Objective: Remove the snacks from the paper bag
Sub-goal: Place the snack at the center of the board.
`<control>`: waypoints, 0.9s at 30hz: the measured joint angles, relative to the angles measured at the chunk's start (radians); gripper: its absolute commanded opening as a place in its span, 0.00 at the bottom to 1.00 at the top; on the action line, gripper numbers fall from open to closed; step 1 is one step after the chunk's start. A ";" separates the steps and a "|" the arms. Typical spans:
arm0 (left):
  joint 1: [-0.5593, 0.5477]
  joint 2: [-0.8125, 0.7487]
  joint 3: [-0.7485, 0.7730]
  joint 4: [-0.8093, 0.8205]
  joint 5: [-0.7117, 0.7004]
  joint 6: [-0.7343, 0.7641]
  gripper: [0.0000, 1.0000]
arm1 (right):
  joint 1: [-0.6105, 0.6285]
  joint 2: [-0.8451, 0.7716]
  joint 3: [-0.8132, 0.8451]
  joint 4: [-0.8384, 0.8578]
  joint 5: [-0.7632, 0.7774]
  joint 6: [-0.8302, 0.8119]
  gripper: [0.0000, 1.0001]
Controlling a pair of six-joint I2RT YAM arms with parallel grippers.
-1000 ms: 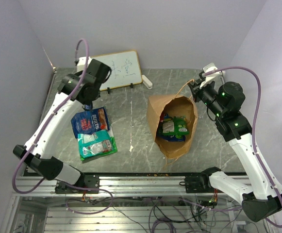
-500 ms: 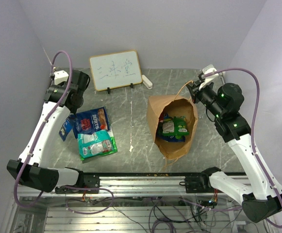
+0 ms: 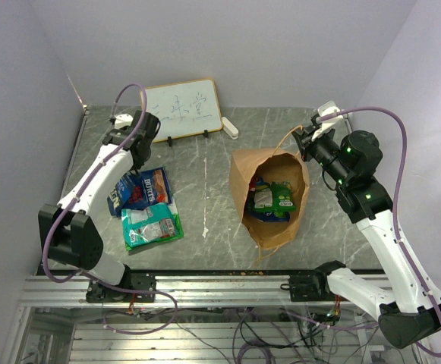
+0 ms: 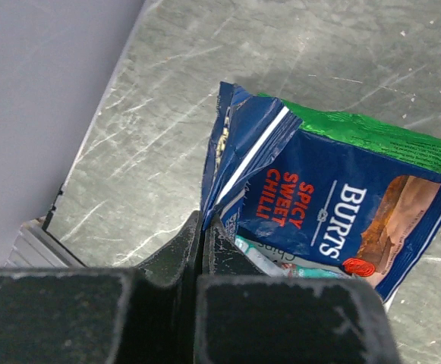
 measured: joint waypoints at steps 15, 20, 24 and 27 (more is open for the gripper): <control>-0.183 0.243 0.006 0.061 0.039 -0.076 0.07 | 0.000 0.000 -0.002 0.003 0.007 0.000 0.00; -0.196 0.288 0.034 0.082 0.084 -0.083 0.07 | 0.000 0.001 -0.008 0.007 0.006 0.000 0.00; -0.212 0.323 0.066 0.105 0.112 -0.082 0.09 | 0.000 0.001 -0.015 0.008 0.006 0.002 0.00; -0.227 0.352 0.079 0.114 0.128 -0.076 0.22 | 0.000 0.001 -0.015 0.010 0.005 0.002 0.00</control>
